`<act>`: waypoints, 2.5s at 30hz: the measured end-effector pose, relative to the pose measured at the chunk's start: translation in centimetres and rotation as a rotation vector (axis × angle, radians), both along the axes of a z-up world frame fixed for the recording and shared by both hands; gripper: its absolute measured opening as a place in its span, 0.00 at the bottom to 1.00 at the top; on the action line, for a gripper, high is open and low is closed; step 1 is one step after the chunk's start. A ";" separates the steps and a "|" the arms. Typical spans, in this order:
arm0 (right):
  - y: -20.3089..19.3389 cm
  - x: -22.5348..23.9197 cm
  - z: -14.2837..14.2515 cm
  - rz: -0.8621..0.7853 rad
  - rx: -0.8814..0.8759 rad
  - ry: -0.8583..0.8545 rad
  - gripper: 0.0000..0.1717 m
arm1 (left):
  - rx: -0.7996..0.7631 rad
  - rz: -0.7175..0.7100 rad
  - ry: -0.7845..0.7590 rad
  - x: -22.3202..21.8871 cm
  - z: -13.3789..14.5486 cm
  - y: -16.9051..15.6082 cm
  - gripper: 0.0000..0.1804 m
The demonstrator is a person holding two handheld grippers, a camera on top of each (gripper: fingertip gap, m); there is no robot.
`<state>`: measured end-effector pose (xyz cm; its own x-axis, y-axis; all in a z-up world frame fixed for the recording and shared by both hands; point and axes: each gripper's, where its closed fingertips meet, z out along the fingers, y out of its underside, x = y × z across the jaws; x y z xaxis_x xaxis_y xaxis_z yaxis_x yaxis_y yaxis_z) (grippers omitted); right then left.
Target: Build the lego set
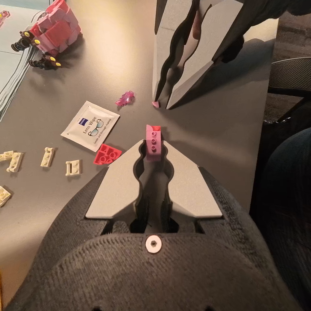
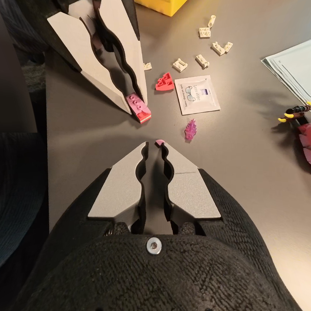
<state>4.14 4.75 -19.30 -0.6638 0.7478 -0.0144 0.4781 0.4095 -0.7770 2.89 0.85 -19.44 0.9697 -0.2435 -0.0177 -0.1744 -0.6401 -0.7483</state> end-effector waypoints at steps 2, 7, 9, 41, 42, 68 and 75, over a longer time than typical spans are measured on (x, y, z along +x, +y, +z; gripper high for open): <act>0.0 0.0 0.0 0.001 0.000 0.000 0.08 | -0.006 0.002 0.021 0.0 0.0 0.0 0.09; 0.0 0.0 0.0 0.000 0.008 0.006 0.08 | -0.008 0.003 0.032 0.0 0.0 0.0 0.09; 0.0 0.0 0.0 -0.001 0.008 0.007 0.08 | -0.003 0.005 0.017 0.0 0.0 0.0 0.09; 0.3 -0.9 0.2 -0.153 -0.007 -0.014 0.10 | 0.001 -0.011 -0.009 0.5 0.1 0.2 0.09; 0.2 -1.0 0.0 -0.162 0.002 -0.012 0.11 | 0.001 -0.011 -0.010 0.5 0.1 0.2 0.09; 1.0 -0.9 -0.1 -0.106 0.055 -0.025 0.06 | 0.001 -0.020 -0.006 0.5 0.0 0.3 0.09; 1.1 -1.0 -0.1 -0.068 0.057 -0.042 0.01 | 0.001 -0.025 -0.010 0.5 0.0 0.3 0.09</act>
